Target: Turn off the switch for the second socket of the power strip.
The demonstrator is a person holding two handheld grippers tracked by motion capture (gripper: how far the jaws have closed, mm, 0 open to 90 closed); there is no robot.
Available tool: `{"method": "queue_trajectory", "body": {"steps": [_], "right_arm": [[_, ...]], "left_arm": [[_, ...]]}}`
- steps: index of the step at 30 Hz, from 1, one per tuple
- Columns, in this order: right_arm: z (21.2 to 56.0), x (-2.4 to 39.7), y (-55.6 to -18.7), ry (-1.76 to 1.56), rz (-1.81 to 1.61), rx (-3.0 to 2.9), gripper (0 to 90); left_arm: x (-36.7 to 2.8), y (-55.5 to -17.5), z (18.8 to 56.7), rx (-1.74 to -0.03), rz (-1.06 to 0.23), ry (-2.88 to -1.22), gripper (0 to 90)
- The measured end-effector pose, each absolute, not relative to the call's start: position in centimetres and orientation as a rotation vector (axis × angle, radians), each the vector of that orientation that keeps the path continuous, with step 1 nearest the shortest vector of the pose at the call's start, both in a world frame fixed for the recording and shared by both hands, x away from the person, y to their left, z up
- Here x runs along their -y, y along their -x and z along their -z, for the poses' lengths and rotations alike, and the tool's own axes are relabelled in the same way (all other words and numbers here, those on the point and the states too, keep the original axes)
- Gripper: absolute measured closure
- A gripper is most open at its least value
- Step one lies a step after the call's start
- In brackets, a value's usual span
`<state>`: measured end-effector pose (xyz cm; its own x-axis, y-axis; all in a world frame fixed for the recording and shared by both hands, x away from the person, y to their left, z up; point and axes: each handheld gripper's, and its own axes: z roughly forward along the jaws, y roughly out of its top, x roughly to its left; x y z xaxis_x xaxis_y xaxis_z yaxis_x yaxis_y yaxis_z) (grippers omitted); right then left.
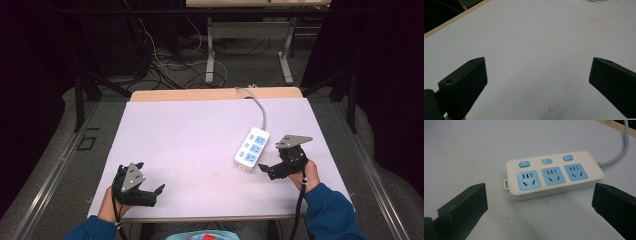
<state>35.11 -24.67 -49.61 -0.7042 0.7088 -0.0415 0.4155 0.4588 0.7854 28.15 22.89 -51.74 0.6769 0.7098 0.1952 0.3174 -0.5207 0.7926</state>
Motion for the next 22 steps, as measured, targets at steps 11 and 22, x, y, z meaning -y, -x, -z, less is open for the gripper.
{"method": "queue_trajectory", "body": {"steps": [11, 22], "right_arm": [[50.2, 25.7, -34.1, -0.968, -1.097, -2.341, 0.0], [51.0, 26.4, -32.6, -0.966, -1.076, -2.357, 0.0]], "left_arm": [[-22.9, -28.1, 51.8, -0.790, -0.660, -2.126, 1.7], [-22.8, -28.2, 51.8, -0.788, -0.663, -2.130, 1.8]]}}
